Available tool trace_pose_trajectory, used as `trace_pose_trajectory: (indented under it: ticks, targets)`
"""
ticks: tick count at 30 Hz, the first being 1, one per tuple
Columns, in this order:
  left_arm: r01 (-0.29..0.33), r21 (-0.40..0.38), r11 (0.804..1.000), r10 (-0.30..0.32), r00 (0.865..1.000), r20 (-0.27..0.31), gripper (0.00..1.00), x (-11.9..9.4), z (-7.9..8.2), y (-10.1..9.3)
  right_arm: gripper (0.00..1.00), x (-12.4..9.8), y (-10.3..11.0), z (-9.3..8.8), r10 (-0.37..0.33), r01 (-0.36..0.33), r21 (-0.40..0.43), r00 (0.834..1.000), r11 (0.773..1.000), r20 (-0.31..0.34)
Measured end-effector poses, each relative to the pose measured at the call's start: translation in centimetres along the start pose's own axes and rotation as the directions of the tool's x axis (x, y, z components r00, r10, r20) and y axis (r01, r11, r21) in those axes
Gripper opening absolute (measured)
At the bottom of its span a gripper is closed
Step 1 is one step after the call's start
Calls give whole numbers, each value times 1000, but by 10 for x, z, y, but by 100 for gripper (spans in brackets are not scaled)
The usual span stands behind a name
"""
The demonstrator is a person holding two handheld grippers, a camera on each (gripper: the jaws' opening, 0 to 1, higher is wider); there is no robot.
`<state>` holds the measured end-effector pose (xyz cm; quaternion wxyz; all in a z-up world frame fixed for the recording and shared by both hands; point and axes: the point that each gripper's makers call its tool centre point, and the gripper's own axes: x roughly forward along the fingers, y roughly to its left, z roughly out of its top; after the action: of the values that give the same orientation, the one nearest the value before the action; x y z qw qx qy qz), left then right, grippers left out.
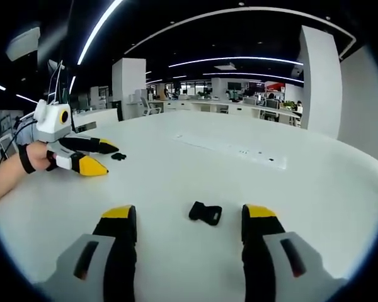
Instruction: Snap the two parts of the plastic buckle together until the buckle closes and remains connected.
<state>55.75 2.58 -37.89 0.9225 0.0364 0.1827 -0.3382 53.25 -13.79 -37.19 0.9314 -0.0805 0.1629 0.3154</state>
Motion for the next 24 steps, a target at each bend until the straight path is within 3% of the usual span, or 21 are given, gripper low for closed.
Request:
trace_pose_trajectory:
  ticks: [16,24]
  targets:
    - [38,15,999,-38,999,6,54,1,0,-9,59,-6,27,-6,39,-39,-17,999,999,6]
    - [42,17,999,-42,999,12,52,1,-1,-12,56,-5,23,-6,44,-44,-21,999,999,6]
